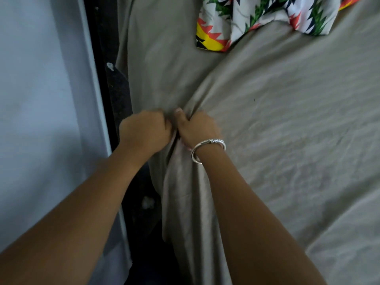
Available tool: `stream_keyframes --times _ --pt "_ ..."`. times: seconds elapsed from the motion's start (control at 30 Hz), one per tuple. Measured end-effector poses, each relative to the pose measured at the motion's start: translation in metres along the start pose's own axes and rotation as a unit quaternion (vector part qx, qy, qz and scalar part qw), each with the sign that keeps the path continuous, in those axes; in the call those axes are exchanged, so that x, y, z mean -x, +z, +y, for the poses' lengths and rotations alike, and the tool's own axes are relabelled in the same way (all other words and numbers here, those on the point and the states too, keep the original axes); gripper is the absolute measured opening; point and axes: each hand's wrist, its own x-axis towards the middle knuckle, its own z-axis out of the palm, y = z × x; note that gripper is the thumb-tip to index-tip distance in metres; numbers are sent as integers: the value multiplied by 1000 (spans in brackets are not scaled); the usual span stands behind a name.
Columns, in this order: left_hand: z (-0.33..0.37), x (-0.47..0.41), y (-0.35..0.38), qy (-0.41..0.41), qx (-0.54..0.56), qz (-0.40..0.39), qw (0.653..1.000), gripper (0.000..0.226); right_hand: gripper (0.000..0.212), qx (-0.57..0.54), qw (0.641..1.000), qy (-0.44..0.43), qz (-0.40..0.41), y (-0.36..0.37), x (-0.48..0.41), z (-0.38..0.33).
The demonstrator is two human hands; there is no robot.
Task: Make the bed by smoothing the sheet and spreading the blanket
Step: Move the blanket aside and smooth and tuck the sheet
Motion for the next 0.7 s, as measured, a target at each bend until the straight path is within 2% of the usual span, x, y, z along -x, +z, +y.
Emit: stream_keyframes --times 0.07,0.13,0.2,0.37,0.47,0.7 --pt "-8 15 11 -17 1 -38 999 43 46 22 1000 5 14 6 4 -5" --pt "-8 20 21 -9 3 -43 999 38 37 31 999 5 18 7 0 -11" --pt "-7 18 23 -1 5 -31 999 33 35 46 999 -20 12 8 -4 -16" --pt "-29 20 19 -77 57 23 995 28 32 101 990 -102 2 18 0 -17" --pt "-26 21 13 -64 84 7 994 26 37 120 989 -82 9 14 -2 -16" --pt "-22 -52 -20 -28 105 64 992 37 53 113 983 -50 134 -31 -38 -45"
